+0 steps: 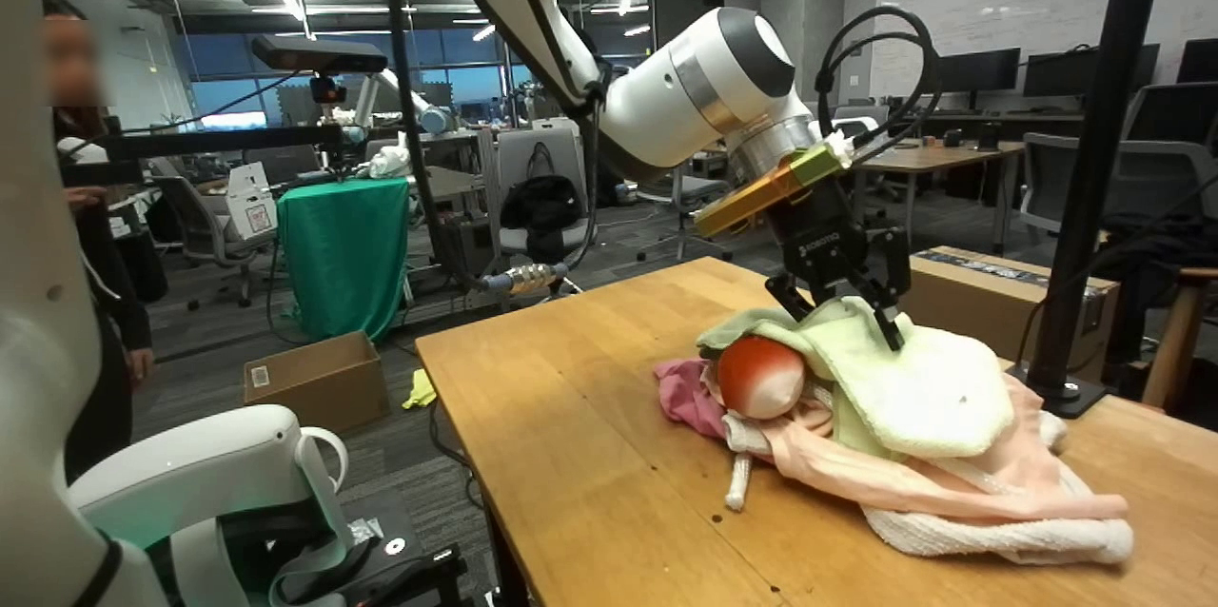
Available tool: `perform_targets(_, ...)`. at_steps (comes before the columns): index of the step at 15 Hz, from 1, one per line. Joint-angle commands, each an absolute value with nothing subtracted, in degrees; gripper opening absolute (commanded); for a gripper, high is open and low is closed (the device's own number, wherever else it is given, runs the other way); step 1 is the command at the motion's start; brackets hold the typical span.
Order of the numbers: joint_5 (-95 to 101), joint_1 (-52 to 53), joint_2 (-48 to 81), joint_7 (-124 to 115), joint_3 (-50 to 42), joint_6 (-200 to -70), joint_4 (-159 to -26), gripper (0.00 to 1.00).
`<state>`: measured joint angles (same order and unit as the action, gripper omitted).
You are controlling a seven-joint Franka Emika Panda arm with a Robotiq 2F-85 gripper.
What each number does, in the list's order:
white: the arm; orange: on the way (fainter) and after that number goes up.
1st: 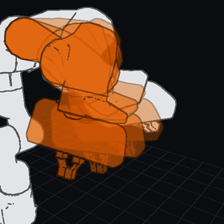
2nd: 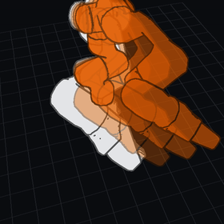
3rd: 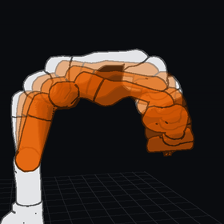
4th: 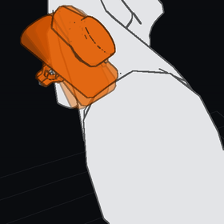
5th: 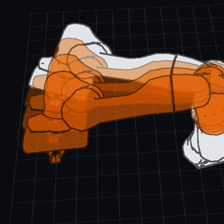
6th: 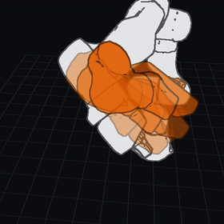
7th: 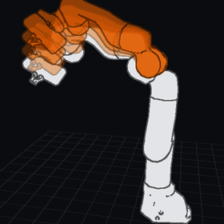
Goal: Pick up the cloths and put them around the table.
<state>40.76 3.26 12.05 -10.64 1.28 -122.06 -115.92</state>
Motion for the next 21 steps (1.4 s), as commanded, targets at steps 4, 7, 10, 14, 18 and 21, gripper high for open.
perform_targets(4, 41.38, 3.02, 11.14, -12.69, -0.01, -125.03, -116.61, 0.02)
perform_targets(7, 42.02, 3.05, 10.52, -14.6, -0.48, -126.01, -116.76, 0.07)
perform_targets(10, 44.0, 3.13, 9.22, -18.11, -1.2, -128.09, -117.05, 0.08)
perform_targets(14, 50.97, 3.13, 6.63, -26.01, -2.33, -130.21, -117.49, 0.07)
perform_targets(18, 58.94, 2.37, 3.18, -34.73, -2.72, -129.7, -117.56, 0.08)
perform_targets(21, 62.9, 1.3, 0.34, -39.85, -2.57, -129.0, -117.74, 0.08)
